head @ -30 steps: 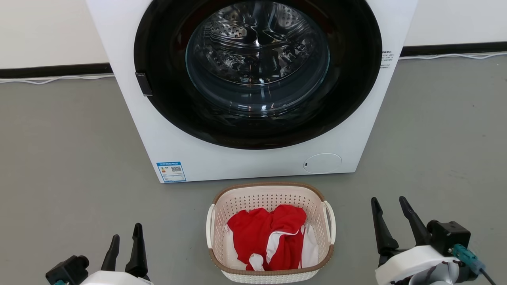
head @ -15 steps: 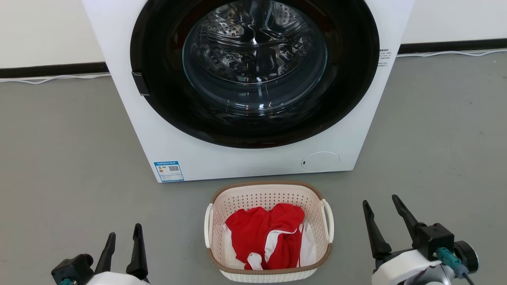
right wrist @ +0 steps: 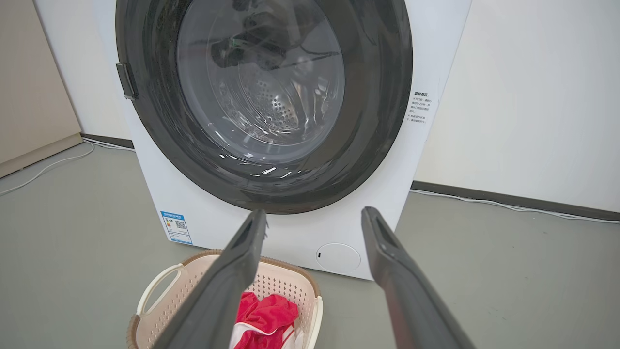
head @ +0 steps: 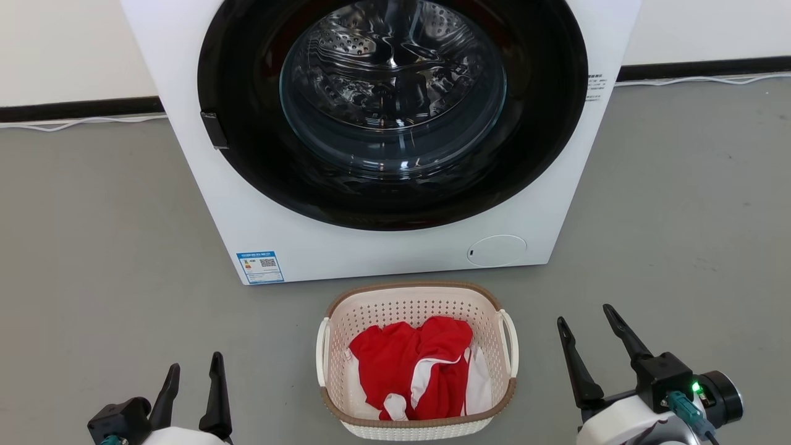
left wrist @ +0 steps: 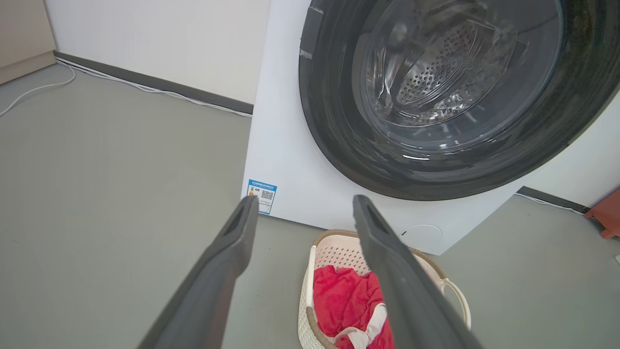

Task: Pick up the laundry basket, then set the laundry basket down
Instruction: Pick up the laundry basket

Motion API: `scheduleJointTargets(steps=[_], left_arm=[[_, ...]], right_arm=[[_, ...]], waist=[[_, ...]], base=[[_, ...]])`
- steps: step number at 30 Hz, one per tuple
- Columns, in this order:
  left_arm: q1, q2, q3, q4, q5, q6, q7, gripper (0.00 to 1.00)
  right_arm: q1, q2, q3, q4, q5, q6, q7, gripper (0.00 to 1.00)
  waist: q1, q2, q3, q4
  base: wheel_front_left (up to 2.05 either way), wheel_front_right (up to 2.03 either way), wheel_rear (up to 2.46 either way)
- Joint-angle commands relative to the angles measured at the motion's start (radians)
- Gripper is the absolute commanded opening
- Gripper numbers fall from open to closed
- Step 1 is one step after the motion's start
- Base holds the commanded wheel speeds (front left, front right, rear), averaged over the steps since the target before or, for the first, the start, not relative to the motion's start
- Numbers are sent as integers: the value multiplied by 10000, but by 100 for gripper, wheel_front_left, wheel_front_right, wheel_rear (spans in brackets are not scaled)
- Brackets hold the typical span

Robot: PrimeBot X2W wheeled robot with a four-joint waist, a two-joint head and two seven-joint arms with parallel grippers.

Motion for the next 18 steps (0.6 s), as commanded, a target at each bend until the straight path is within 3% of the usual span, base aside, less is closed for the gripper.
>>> scheduleJointTargets(steps=[1, 18], left_arm=[[-219, 137, 290, -184, 47, -18, -103, 100], [-414, 137, 258, -151, -6, -50, -103, 100]], right_arm=[[-340, -49, 204, -168, 11, 63, -136, 100], [-479, -49, 116, -266, 430, 63, -136, 100]], waist=[[-1, 0, 12, 0], [-1, 0, 441, -22]], base=[[0, 0, 0], [0, 0, 0]])
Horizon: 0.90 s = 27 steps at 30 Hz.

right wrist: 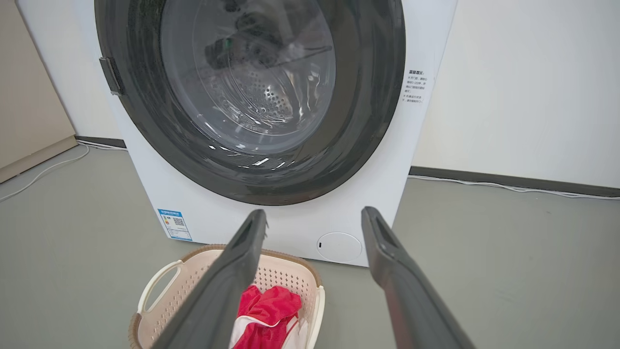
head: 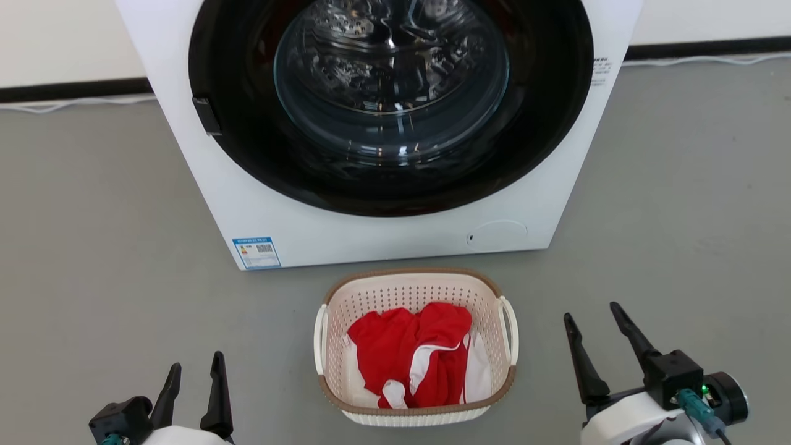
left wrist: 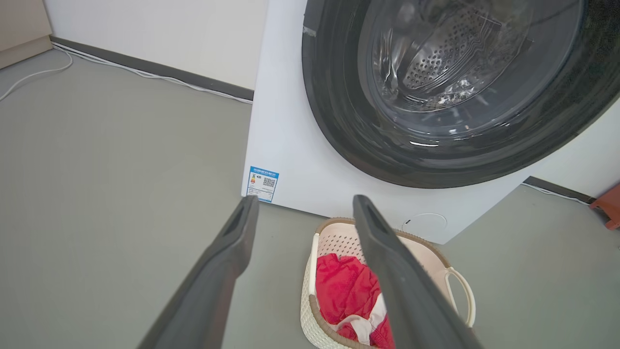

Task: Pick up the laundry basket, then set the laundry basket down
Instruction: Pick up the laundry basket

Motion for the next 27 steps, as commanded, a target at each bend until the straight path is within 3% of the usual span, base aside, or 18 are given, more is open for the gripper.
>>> scheduleJointTargets(steps=[1, 11, 27], left_arm=[[-427, 133, 245, -216, -11, -46, -103, 100], [-1202, 133, 69, -125, 10, -78, -103, 100], [-4339, 133, -818, 1228, 82, -212, -103, 100]], right_arm=[[-506, -55, 178, -238, 55, 62, -136, 100], [-1272, -55, -84, 100, 96, 62, -136, 100], [-3840, -55, 30, 1260, 356, 62, -136, 100]], waist=[[-1, 0, 139, 2], [-1, 0, 1261, 60], [-1, 0, 4487, 270]], base=[[0, 0, 0], [0, 0, 0], [0, 0, 0]])
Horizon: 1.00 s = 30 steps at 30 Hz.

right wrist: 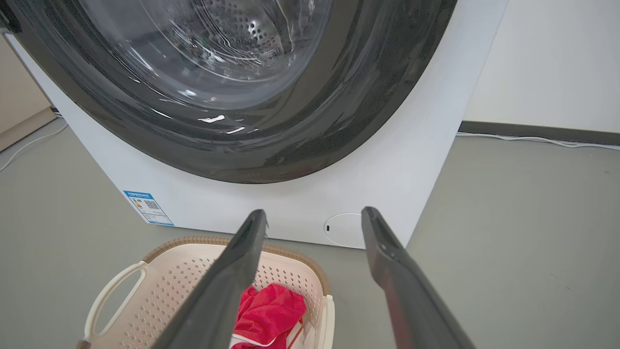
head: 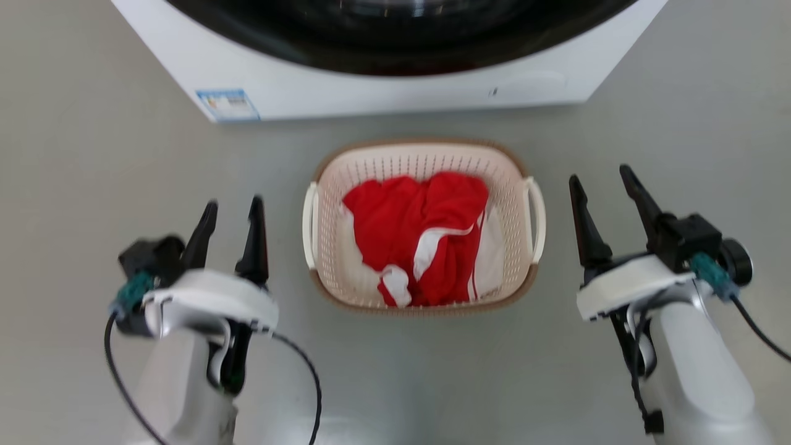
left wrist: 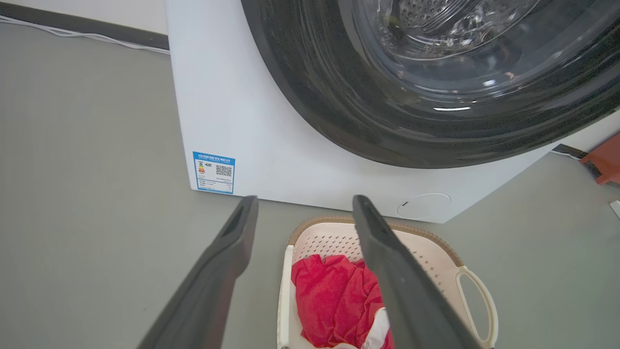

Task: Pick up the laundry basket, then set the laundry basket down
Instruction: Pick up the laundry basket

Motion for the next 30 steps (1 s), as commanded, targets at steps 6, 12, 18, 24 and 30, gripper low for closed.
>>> scheduleJointTargets(steps=[6, 12, 18, 24, 30], left_arm=[[-1315, 169, -197, 734, -152, -77, -63, 100], [-2322, 169, -572, 2004, -367, -42, -63, 100], [-3435, 169, -1350, 3700, -479, 21, -15, 100], [-4229, 169, -1904, 4501, -889, 109, -36, 100], [-4671, 169, -2350, 4974, -1225, 208, -54, 100]], right_arm=[[-980, 30, 106, 655, -248, 62, -109, 100], [-1701, 30, -196, 1656, -363, 62, -109, 100], [-2483, 30, -351, 2864, -722, 62, -109, 100], [-2983, 30, -432, 3467, -850, 62, -109, 100], [-3136, 30, -504, 3746, -1017, 62, -109, 100]], waist=[[0, 0, 1398, 111], [0, 0, 2066, 81], [0, 0, 2690, 63], [0, 0, 3200, 33], [0, 0, 3524, 62]], base=[[0, 0, 0], [0, 0, 0], [0, 0, 0], [0, 0, 0], [0, 0, 0]])
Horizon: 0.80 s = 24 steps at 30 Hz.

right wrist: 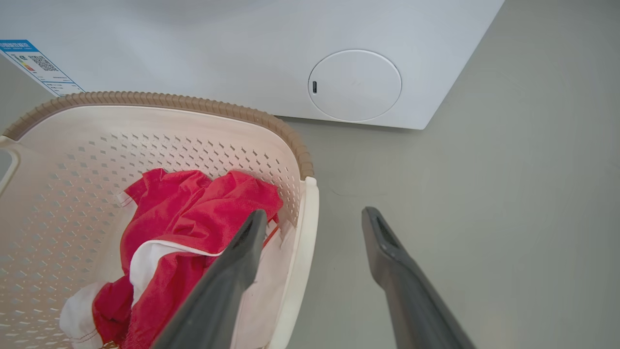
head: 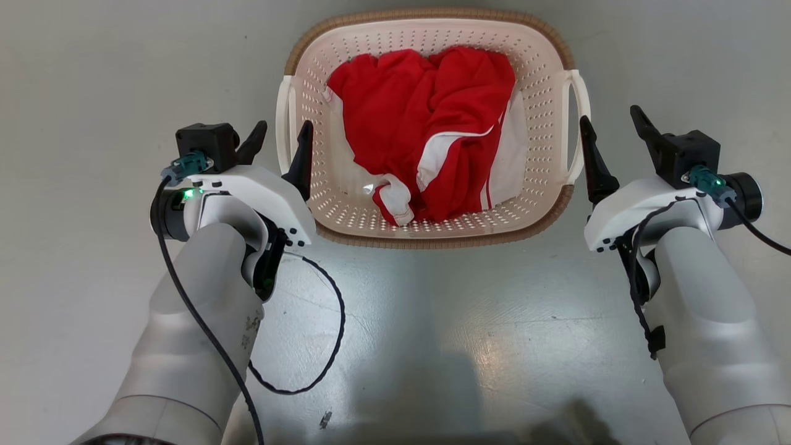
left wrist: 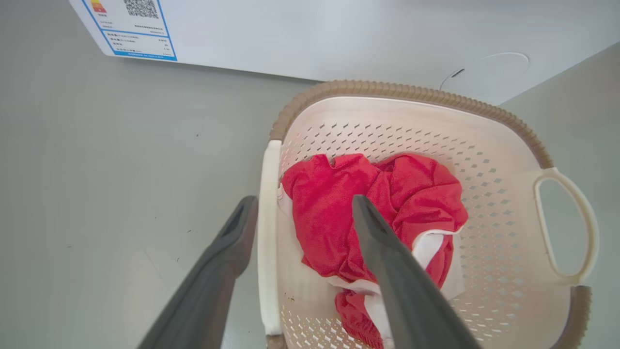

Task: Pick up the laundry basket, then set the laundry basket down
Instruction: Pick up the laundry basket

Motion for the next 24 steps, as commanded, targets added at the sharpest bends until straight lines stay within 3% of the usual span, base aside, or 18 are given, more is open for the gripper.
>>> scheduleJointTargets(steps=[1, 6, 24], left_arm=[[-55, 227, 93, -17, -81, 108, -56, 100], [-397, 227, 51, 171, -9, 372, -60, 100], [-1543, 250, -208, 1273, 332, 431, -62, 100]], right_arm=[[142, 99, 143, -77, -79, 62, -107, 100], [36, 99, 160, -92, -41, 62, -107, 100], [-888, 99, 342, 903, 309, 62, -107, 100]], waist=[[-1, 0, 79, 6], [-1, 0, 374, 34], [-1, 0, 1238, 115]], base=[[0, 0, 0], [0, 0, 0], [0, 0, 0]])
